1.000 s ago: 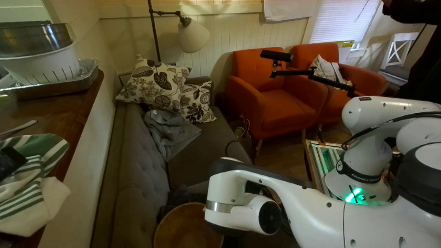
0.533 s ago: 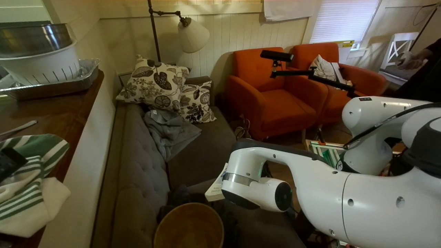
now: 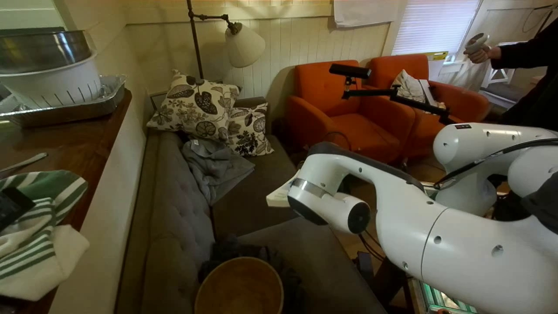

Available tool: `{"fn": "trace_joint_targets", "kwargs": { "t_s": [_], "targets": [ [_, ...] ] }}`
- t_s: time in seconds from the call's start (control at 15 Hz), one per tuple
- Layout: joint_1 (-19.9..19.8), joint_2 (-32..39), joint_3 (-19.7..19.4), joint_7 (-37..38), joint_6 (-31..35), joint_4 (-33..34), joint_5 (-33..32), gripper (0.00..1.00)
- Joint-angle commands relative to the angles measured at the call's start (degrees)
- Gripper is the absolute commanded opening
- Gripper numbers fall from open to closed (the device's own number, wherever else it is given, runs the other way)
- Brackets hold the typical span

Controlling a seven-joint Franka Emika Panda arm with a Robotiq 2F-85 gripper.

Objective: Put the brown bowl on the blanket, then remove the book from the bowl

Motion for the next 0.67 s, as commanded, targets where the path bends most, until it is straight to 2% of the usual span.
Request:
{"fn": "trace_joint_targets", "kwargs": {
  "t_s": [0.0,0.07,0.2,0.33,0.4,0.6],
  "targets": [
    [0.4,0.8,-5.5,0.4,-2.9,-8.8,1.3,0.06],
    [-0.4,-0.2,-8.3,-7.5,-4.9,-11.9,7.3,0.06],
    [-1.5,-3.2,-11.6,-12.4,-9.9,-14.8,10.1,0.06],
    [-0.2,-6.5,-16.3,-19.1,-19.4,-17.8,13.1,0.06],
    [0.2,-6.7,-17.1,-11.2,-22.3,-16.5,5.3,0.06],
    [1.9,-7.1,-22.4,-9.5,-31.6,-17.0,-2.1,0.06]
  ]
}}
